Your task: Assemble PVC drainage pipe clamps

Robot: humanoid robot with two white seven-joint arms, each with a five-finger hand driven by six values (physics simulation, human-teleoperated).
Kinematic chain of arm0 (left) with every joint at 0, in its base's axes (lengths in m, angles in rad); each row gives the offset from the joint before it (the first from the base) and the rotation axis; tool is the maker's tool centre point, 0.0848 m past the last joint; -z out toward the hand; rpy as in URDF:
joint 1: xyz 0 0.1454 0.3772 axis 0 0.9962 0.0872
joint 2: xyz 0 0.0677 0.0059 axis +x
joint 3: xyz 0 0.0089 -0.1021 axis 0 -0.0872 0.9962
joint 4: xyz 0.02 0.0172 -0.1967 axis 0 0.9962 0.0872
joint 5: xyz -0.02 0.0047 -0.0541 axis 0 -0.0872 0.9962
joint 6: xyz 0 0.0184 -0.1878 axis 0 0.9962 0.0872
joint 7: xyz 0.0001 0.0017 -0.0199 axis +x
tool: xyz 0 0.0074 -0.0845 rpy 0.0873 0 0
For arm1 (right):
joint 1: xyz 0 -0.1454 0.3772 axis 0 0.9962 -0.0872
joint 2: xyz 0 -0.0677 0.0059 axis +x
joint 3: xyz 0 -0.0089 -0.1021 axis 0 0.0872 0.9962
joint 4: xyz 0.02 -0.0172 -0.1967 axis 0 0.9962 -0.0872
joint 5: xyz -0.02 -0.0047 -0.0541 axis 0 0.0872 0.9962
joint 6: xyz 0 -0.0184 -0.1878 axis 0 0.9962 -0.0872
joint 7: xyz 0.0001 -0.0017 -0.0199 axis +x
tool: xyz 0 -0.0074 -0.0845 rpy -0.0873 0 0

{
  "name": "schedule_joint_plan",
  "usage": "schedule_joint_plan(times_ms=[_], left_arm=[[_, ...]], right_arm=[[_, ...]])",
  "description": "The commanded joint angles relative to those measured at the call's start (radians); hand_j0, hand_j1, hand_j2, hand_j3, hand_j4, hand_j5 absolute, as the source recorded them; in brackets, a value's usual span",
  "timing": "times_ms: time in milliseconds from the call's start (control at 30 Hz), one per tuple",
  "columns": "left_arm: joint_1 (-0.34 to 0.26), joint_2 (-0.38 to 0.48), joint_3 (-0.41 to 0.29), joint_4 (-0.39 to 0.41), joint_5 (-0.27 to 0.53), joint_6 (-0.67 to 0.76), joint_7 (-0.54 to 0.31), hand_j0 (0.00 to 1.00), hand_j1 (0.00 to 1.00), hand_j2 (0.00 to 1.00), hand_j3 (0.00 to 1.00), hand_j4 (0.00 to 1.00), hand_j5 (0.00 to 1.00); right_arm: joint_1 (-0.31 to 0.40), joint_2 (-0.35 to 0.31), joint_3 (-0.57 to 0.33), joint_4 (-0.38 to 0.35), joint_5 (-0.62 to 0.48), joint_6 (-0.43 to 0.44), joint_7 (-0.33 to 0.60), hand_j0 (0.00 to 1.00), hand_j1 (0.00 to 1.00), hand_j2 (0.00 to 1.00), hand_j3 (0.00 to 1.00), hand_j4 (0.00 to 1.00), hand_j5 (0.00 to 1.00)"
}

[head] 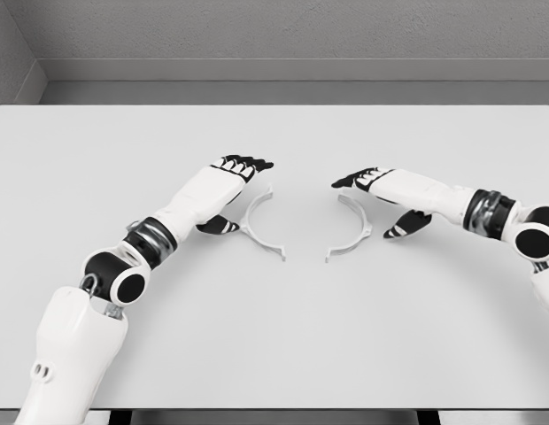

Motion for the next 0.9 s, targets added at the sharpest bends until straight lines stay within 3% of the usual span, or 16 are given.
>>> schedule_joint_plan(times_ms=[0, 100, 200, 433, 600, 867], left_arm=[[0.0, 0.0, 0.0, 0.001, 0.002, 0.002, 0.001, 1.0, 1.0, 1.0, 1.0, 1.0, 1.0], [0.0, 0.006, 0.014, 0.0, 0.003, 0.003, 0.001, 1.0, 1.0, 1.0, 1.0, 1.0, 1.0], [-0.009, 0.009, 0.017, 0.004, 0.003, 0.003, 0.001, 1.0, 1.0, 1.0, 1.0, 1.0, 1.0], [-0.029, 0.008, 0.011, 0.033, 0.002, 0.003, 0.002, 1.0, 1.0, 1.0, 1.0, 1.0, 1.0], [-0.031, 0.002, 0.005, 0.053, 0.002, 0.003, 0.002, 1.0, 1.0, 1.0, 1.0, 1.0, 1.0], [-0.031, -0.011, -0.006, 0.05, 0.002, 0.003, 0.002, 1.0, 1.0, 1.0, 1.0, 1.0, 1.0]], right_arm=[[0.0, -0.003, -0.004, 0.0, -0.006, -0.008, 0.0, 1.0, 1.0, 1.0, 1.0, 1.0, 1.0], [-0.009, -0.014, -0.004, 0.004, -0.005, -0.002, -0.03, 1.0, 1.0, 1.0, 1.0, 1.0, 1.0], [-0.009, -0.014, -0.004, 0.01, 0.0, 0.02, -0.143, 1.0, 1.0, 1.0, 1.0, 1.0, 1.0], [-0.031, -0.01, -0.002, 0.019, 0.006, 0.044, -0.145, 1.0, 1.0, 1.0, 1.0, 1.0, 1.0], [-0.089, 0.033, 0.001, 0.138, 0.006, 0.043, -0.145, 1.0, 1.0, 1.0, 1.0, 1.0, 1.0], [-0.13, 0.101, 0.013, 0.204, 0.032, 0.044, -0.142, 1.0, 1.0, 1.0, 1.0, 1.0, 1.0]])
